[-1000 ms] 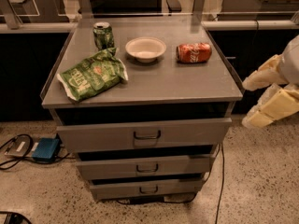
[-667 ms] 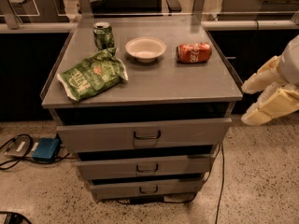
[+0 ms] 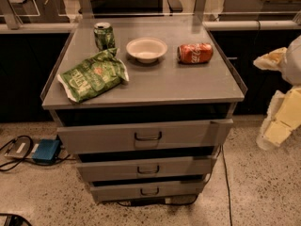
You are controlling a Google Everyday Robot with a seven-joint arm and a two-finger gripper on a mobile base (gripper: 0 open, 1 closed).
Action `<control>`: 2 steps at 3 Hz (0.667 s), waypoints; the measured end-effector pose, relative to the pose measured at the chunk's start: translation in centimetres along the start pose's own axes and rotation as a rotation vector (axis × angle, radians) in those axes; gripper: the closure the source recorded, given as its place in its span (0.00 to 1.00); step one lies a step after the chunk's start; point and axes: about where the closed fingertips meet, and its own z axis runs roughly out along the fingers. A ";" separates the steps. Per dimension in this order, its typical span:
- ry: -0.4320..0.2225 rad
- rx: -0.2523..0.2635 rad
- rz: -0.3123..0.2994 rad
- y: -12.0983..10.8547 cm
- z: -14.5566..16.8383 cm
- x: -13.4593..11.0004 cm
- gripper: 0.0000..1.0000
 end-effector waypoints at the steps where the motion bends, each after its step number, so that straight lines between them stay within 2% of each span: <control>1: 0.004 0.010 -0.001 -0.1 -0.4 -0.3 0.00; 2: 0.006 0.008 0.001 -0.3 -0.5 -0.4 0.00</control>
Offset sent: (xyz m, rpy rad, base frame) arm 0.0554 -0.0129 -0.0999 -0.0001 0.2184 -0.0761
